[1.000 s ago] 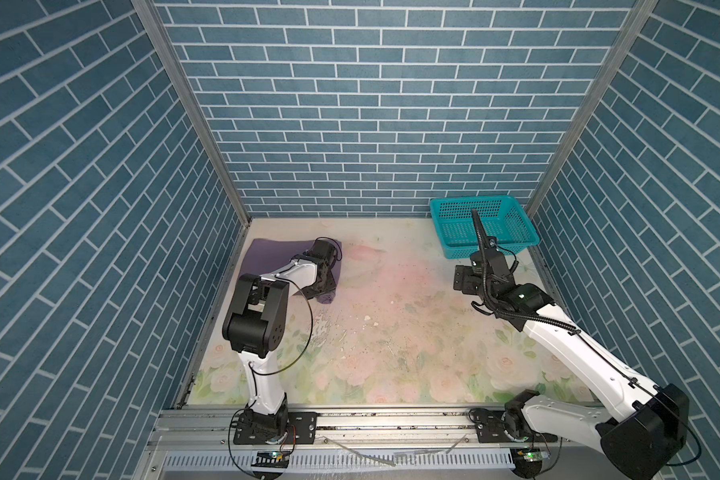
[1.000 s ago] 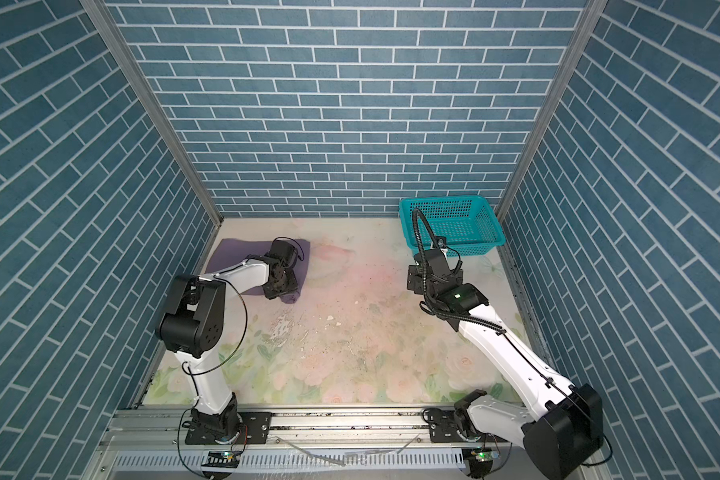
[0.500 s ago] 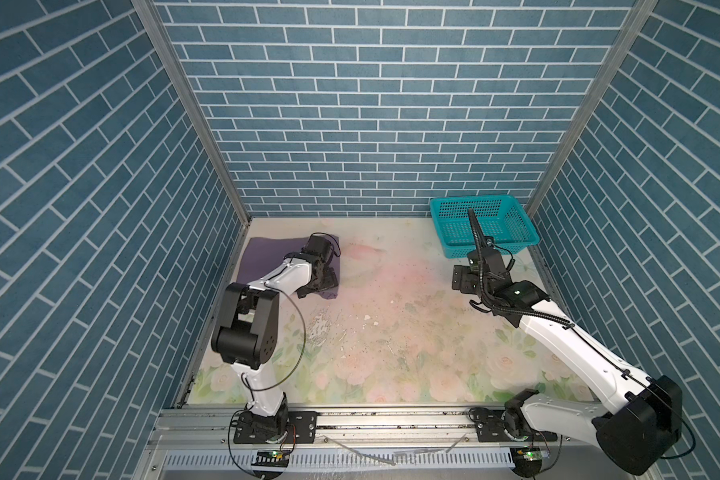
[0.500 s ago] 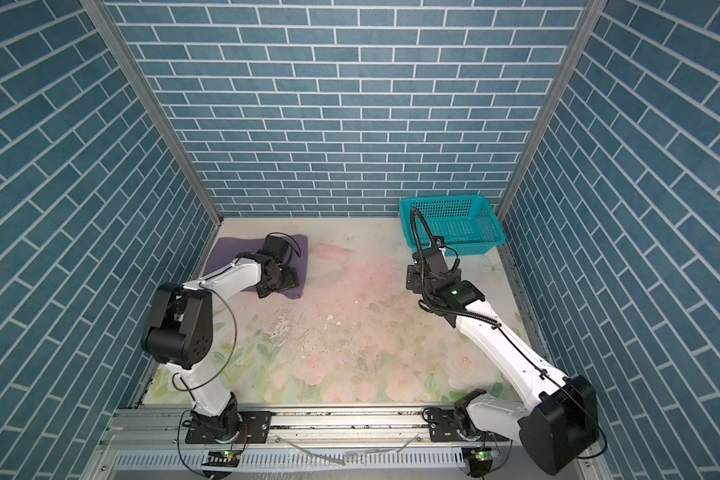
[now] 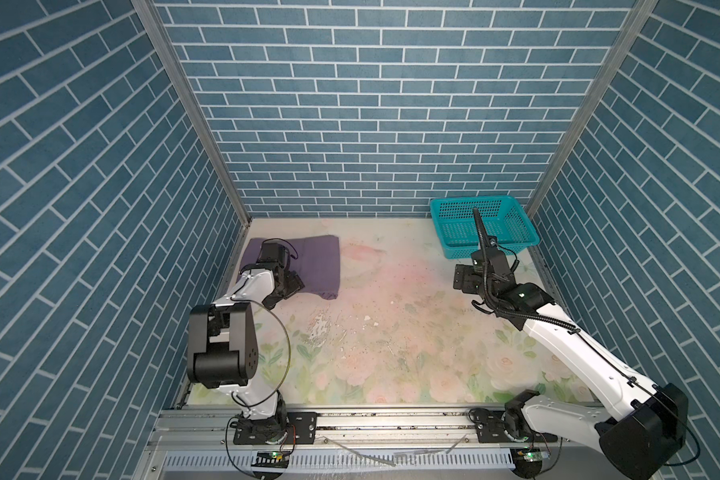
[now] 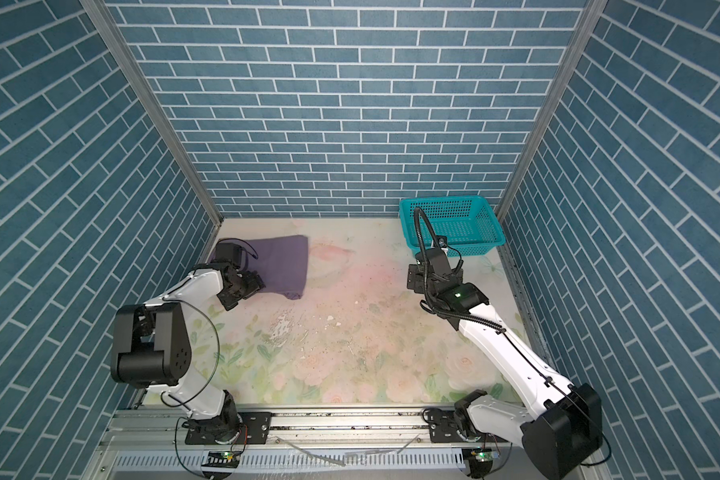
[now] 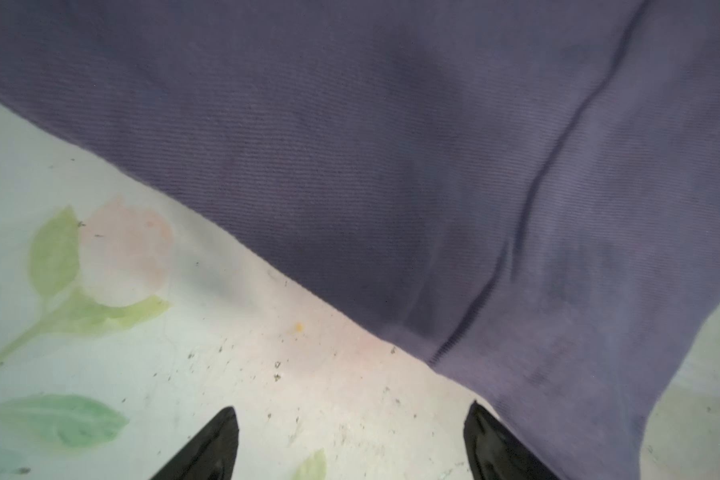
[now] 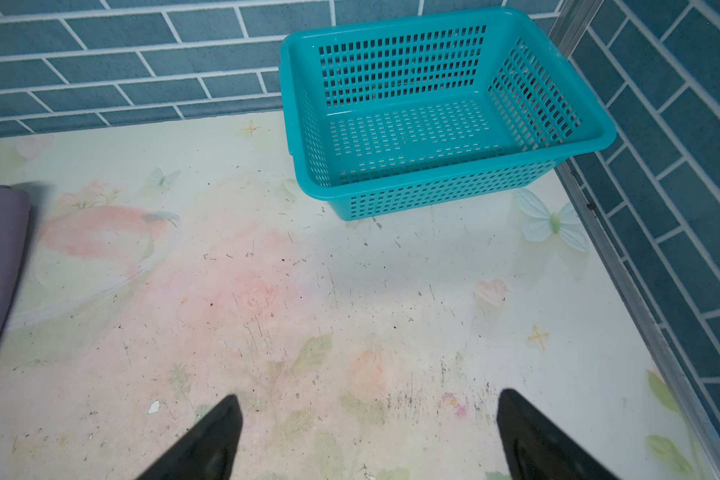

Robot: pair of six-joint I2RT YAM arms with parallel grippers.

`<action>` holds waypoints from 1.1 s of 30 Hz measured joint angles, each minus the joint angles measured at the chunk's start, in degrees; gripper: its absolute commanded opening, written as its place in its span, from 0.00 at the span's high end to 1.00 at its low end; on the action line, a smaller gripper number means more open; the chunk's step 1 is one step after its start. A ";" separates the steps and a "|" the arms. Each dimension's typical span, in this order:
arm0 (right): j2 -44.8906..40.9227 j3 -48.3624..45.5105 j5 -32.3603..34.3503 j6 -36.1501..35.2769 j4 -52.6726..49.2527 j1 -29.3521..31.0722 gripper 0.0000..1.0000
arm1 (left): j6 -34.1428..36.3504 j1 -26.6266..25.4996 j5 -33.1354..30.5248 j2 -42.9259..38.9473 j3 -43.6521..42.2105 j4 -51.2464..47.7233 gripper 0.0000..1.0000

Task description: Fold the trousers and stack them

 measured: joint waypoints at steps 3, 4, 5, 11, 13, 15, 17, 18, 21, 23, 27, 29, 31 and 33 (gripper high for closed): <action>0.00 0.00 0.09 0.00 -0.07 -0.09 0.04 | -0.46 0.09 1.51 4.28 2.10 1.55 0.17; 0.00 0.00 0.13 0.00 -0.07 -0.11 0.04 | -0.70 0.07 2.05 5.46 2.67 2.10 0.20; 0.00 0.00 0.15 0.00 -0.11 -0.15 0.04 | -0.90 0.07 2.47 6.62 3.21 2.62 0.22; 0.66 0.09 0.26 0.00 -0.42 -0.37 0.04 | -1.62 0.02 3.91 11.32 7.32 4.35 0.31; 1.42 0.09 0.26 0.00 -0.44 -0.48 0.04 | -1.68 0.02 4.00 12.37 8.61 4.50 0.31; 2.29 0.11 0.26 0.00 -0.46 -0.52 0.04 | -1.77 0.02 4.15 13.40 9.88 4.52 0.34; 3.21 0.13 0.26 -0.02 -0.46 -0.59 0.05 | -1.81 0.02 4.28 14.67 11.56 4.59 0.35; 3.65 0.15 0.26 0.00 -0.46 -0.59 0.05 | -1.77 0.02 4.42 15.45 12.59 4.59 0.36; 4.55 0.22 0.28 -0.02 -0.46 -0.59 0.05 | -1.79 0.02 4.66 17.66 15.54 4.72 0.37; 4.96 0.33 0.31 -0.02 -0.52 -0.63 0.05 | -1.68 0.04 4.81 19.04 17.55 4.63 0.37; 5.49 0.74 0.48 -0.02 -0.63 -0.74 0.05 | -0.70 0.02 4.90 22.08 22.03 3.91 0.37; 5.70 1.05 0.57 -0.02 -0.61 -0.79 0.05 | -0.11 0.04 4.74 23.50 24.22 3.19 0.37; 5.75 1.18 0.70 -0.02 -0.59 -0.85 0.05 | 0.79 0.02 4.44 24.76 26.32 2.36 0.32; 5.86 1.22 0.72 -0.02 -0.61 -0.92 0.05 | 1.68 0.02 4.09 25.81 28.11 1.33 0.25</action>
